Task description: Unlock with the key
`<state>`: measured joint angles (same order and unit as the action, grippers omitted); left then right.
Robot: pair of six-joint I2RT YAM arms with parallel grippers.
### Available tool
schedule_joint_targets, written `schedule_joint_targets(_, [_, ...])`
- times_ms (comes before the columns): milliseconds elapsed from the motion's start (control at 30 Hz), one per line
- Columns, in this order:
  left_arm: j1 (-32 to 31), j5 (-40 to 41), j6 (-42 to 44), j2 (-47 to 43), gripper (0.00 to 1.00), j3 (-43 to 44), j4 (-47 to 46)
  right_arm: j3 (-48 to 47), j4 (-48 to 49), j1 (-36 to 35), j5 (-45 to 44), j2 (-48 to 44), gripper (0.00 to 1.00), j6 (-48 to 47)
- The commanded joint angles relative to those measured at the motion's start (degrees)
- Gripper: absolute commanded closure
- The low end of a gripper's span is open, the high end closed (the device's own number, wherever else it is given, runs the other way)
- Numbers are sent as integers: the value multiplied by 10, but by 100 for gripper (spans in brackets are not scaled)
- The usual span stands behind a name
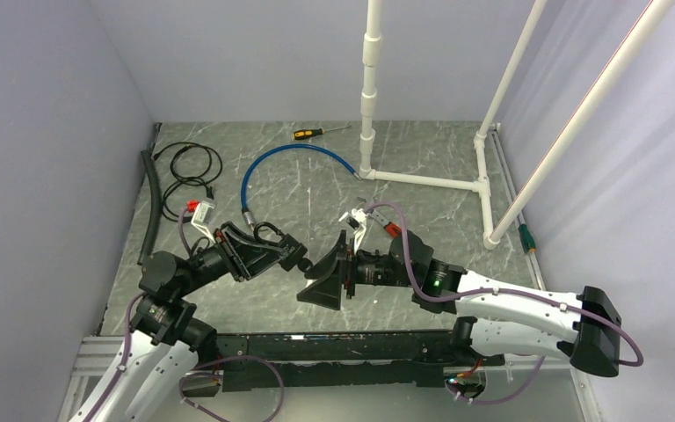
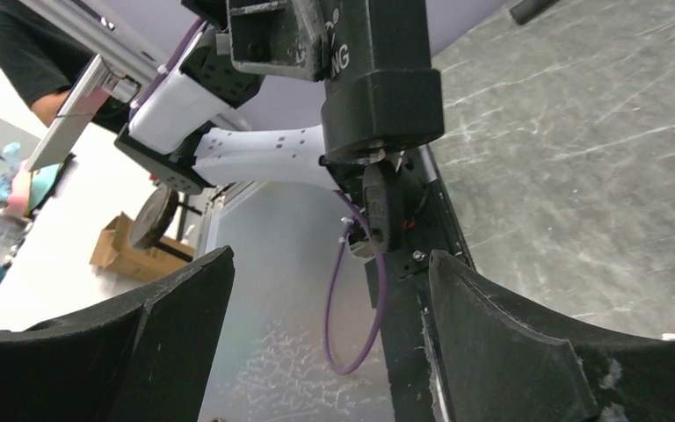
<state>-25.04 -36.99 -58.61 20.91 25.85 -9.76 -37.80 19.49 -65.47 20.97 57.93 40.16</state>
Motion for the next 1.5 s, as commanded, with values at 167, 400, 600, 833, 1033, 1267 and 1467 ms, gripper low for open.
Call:
schedule_joint_targets(167, [3, 1, -34, -18, 100, 4, -66, -7, 12, -1, -62, -23, 19, -32])
schedule_joint_targets(400, [3, -7, -67, -27, 100, -20, -95, -38, 21, 0, -59, -7, 22, -48])
schedule_joint_targets(600, [3, -7, -79, -40, 100, -33, -102, -33, 60, -1, -66, -4, 25, -42])
schedule_joint_targets(833, [3, -14, -84, -41, 100, -35, -109, -51, 70, -1, -61, 28, 35, -41])
schedule_joint_targets(1033, [3, -12, -83, -53, 100, -38, -96, -66, 84, -1, -51, 52, 41, -35])
schedule_joint_targets(1267, [3, -12, -83, -61, 100, -41, -91, -73, 96, 0, -52, 66, 43, -25])
schedule_joint_targets(1467, [3, -12, -86, -63, 100, -49, -96, -78, 108, 0, -45, 82, 48, -16])
